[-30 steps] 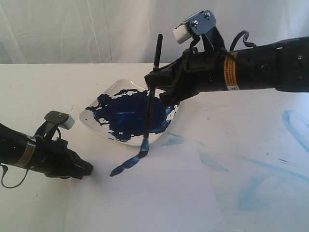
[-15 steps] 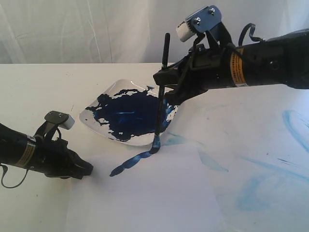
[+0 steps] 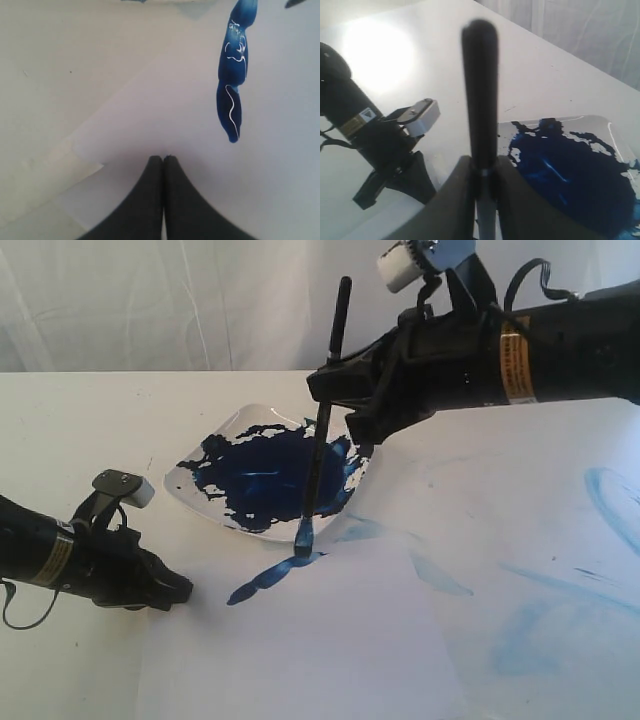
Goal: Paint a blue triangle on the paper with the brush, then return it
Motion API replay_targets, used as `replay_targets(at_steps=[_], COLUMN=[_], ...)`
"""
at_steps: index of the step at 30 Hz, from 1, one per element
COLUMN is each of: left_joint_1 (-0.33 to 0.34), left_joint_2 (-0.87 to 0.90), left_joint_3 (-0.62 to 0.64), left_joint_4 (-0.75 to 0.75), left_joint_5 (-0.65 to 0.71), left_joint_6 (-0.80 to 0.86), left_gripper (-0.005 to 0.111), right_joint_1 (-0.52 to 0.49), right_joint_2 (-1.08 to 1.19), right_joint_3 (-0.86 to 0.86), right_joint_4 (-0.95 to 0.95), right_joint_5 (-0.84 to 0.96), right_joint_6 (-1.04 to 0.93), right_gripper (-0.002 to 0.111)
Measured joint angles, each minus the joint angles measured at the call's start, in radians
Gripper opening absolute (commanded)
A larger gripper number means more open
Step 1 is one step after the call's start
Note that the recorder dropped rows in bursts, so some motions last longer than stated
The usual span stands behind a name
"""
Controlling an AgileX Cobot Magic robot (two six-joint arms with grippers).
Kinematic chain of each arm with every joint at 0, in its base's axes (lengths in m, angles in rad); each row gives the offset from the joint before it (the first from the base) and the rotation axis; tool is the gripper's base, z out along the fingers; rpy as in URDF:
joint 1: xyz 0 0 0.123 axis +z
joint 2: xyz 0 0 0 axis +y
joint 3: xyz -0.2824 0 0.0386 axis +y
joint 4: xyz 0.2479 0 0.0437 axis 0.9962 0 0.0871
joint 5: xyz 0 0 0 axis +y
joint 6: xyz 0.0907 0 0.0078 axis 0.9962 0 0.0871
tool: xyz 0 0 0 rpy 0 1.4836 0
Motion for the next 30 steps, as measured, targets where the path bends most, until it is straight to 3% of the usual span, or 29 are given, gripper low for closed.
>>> replay_targets(at_steps=[10, 14, 19, 22, 30], left_joint_1=[0.0, 0.0, 0.0, 0.0, 0.0], left_joint_2=[0.0, 0.002, 0.004, 0.004, 0.004], left_joint_3=[0.0, 0.0, 0.0, 0.0, 0.0], left_joint_4=[0.0, 0.0, 0.0, 0.0, 0.0], left_joint_5=[0.0, -0.004, -0.008, -0.009, -0.01], left_joint_6=[0.0, 0.0, 0.0, 0.0, 0.0], left_gripper=[0.0, 0.0, 0.0, 0.0, 0.0], right_joint_1=[0.029, 0.122, 0.366, 0.46, 0.48], right_joint_2=[-0.045, -0.047, -0.047, -0.047, -0.018], right_joint_3=[0.0, 0.0, 0.025, 0.045, 0.051], right_joint_4=[-0.058, -0.065, -0.068, -0.066, -0.054], right_joint_5=[-0.128, 0.02, 0.516, 0.732, 0.783], right_joint_6=[0.139, 0.201, 0.319, 0.372, 0.545], right_gripper=[0.0, 0.0, 0.0, 0.0, 0.0])
